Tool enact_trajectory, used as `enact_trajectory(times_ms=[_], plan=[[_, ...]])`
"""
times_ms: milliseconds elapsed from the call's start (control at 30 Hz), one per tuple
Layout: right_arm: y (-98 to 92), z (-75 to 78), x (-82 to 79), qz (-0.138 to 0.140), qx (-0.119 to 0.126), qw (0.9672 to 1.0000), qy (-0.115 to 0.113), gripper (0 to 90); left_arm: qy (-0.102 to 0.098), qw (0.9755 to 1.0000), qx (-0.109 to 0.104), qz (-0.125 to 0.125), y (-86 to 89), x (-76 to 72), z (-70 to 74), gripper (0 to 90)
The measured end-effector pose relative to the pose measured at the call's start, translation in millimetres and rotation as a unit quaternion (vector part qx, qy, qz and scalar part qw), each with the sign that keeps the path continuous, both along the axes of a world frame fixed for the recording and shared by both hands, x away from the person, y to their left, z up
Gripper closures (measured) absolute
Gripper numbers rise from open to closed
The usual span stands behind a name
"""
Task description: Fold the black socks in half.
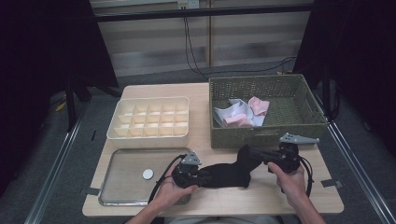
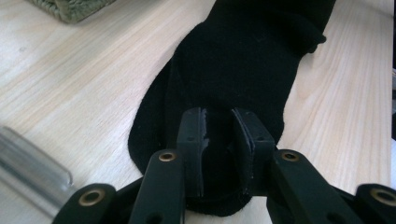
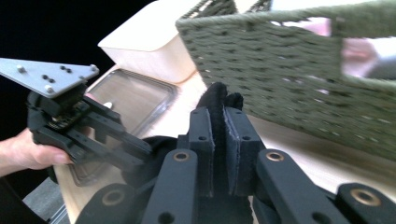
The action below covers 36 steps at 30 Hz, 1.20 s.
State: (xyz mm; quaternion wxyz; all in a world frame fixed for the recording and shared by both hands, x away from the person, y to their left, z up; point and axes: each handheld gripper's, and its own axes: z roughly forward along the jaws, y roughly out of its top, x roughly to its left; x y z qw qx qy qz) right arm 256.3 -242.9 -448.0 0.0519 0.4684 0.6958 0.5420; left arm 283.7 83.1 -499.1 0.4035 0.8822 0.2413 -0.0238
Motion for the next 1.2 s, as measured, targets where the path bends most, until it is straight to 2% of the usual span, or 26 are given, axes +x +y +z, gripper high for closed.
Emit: enact_trajectory(times_ms=[267, 367, 500, 633, 667, 1000, 1133, 1200], plan=[[18.9, 4.0, 4.0, 0.017, 0.004, 0.9998, -0.007, 81.7, -0.008, 0.9999, 0.005, -0.009, -2.2, 0.2, 0.3, 74.1], [29.0, 2.5, 7.6, 0.027, 0.006, 0.9996, -0.004, 81.7, 0.004, 0.9999, 0.003, -0.009, -1.6, 3.0, 0.2, 74.2], [39.2, 1.9, 11.3, 0.039, 0.0, 0.9993, -0.002, 81.7, 0.01, 0.9999, -0.001, -0.004, -1.9, 2.9, -0.1, 74.1], [46.6, 0.5, 13.0, 0.045, 0.005, 0.999, -0.001, 81.6, 0.013, 0.9999, 0.0, -0.003, -2.9, 3.1, 0.1, 74.2], [50.2, -0.9, 13.7, 0.048, 0.003, 0.9988, -0.002, 81.6, 0.001, 1.0, 0.002, -0.006, -5.5, 1.5, 0.2, 74.0], [62.4, -9.5, 15.5, 0.061, 0.002, 0.9981, 0.004, 81.6, 0.004, 1.0, -0.002, -0.007, -6.0, 1.5, -0.2, 73.2], [69.0, -14.6, 16.3, 0.068, -0.003, 0.9976, 0.011, 81.5, 0.021, 0.9997, -0.008, -0.002, -3.7, 4.1, 0.3, 70.7], [70.5, -16.5, 17.0, 0.069, -0.006, 0.9976, 0.012, 81.5, 0.014, 0.9999, -0.006, 0.003, -1.7, 3.0, 3.1, 67.7]])
